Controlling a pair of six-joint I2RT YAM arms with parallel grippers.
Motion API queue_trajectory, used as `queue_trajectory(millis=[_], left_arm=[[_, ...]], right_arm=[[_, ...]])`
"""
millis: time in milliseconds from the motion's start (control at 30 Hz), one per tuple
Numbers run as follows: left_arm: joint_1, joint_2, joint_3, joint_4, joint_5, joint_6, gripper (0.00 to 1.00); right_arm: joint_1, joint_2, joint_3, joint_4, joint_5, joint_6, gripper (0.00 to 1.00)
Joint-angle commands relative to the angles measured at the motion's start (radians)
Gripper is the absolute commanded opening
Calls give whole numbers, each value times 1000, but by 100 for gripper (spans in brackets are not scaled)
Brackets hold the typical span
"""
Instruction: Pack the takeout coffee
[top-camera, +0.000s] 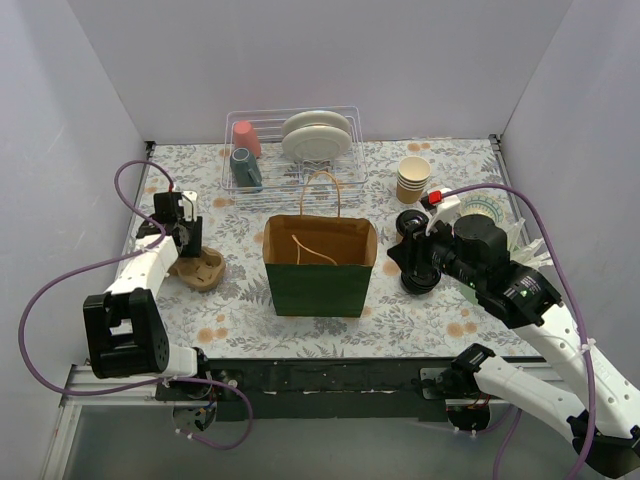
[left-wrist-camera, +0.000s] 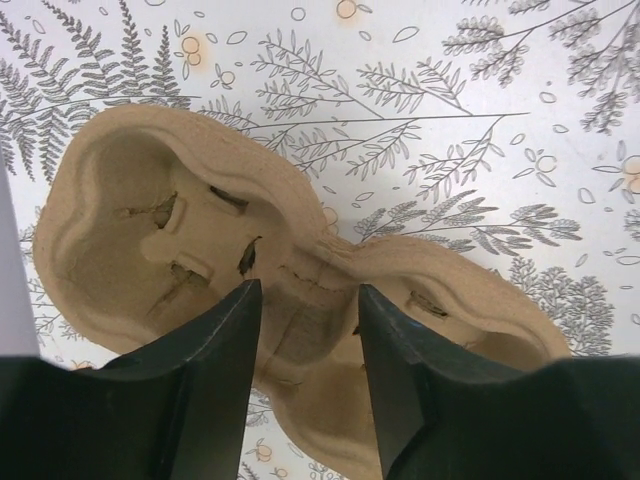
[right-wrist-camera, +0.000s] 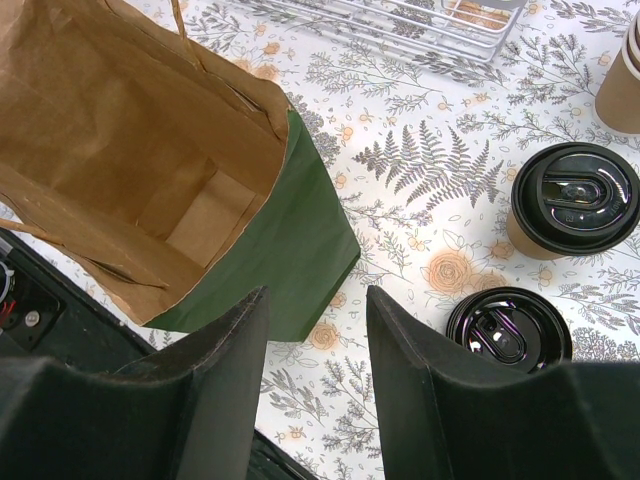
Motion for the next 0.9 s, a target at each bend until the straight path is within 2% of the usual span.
queue_trajectory(millis=[0,100,300,667,867], left_arm=[[4,-56,48,19,14,-21,51],[6,-56,51,-9,-24,12,59],[6,-62,-4,12,-57,42,60],[4,-10,-15,11,-18,43,52],[6,4,-7,17,-10,26,41]], right_arm=[[2,-1,13,51,6,-7,52],[2,-1,11,53,0,-5,52],[2,8,30,41,1,-7,52],[2,10,33,36,6,-13,52],[0,8,27,39,3,-9,52]])
